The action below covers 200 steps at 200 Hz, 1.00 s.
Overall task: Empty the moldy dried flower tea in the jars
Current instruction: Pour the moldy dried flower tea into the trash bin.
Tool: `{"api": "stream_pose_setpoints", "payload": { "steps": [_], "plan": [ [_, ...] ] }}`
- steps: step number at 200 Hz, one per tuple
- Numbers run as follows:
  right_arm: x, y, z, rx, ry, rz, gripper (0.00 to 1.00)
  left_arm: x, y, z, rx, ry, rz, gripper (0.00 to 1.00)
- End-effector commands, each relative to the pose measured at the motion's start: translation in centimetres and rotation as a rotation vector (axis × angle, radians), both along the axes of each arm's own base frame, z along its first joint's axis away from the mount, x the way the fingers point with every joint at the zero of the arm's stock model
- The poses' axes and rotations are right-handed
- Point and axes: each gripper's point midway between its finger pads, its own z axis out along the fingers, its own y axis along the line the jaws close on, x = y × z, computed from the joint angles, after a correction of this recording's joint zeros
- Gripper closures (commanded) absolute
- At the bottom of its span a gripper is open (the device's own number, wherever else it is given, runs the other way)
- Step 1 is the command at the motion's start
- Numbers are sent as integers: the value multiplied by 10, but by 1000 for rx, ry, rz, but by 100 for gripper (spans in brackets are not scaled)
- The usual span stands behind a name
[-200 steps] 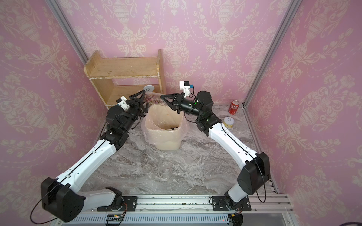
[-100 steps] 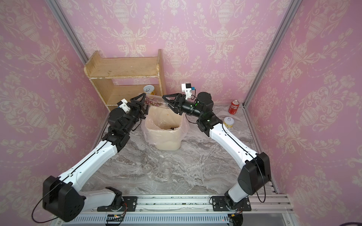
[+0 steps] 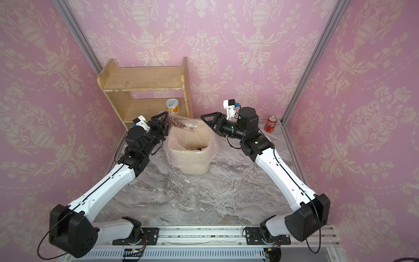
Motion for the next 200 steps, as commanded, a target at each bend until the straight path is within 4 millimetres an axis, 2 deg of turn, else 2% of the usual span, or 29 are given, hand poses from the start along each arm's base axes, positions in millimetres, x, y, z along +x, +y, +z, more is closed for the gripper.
{"api": "stream_pose_setpoints", "payload": {
  "steps": [1,25,52,73,143,163,165,170,200],
  "plan": [
    [-11,-17,-21,-174,-29,-29,28,-8,12,17,170,-56,46,72],
    [-20,-29,-41,-316,-22,-33,21,-8,11,18,278,-68,41,72],
    [-28,-40,-63,-431,-15,-33,18,-7,10,19,401,-77,38,72],
    [-35,-45,-78,-471,-8,-26,16,-5,8,18,490,-81,29,72],
    [-49,-70,-118,-581,12,-85,12,6,2,10,621,-112,19,71],
    [-54,-78,-126,-601,15,-106,9,7,1,13,673,-127,20,71],
    [-55,-79,-136,-613,35,-103,9,7,0,12,680,-127,20,71],
    [-57,-81,-142,-621,42,-106,9,7,-1,13,697,-133,16,71],
    [-63,-95,-156,-656,31,-154,6,3,-11,18,841,-164,14,71]
  ]
}}
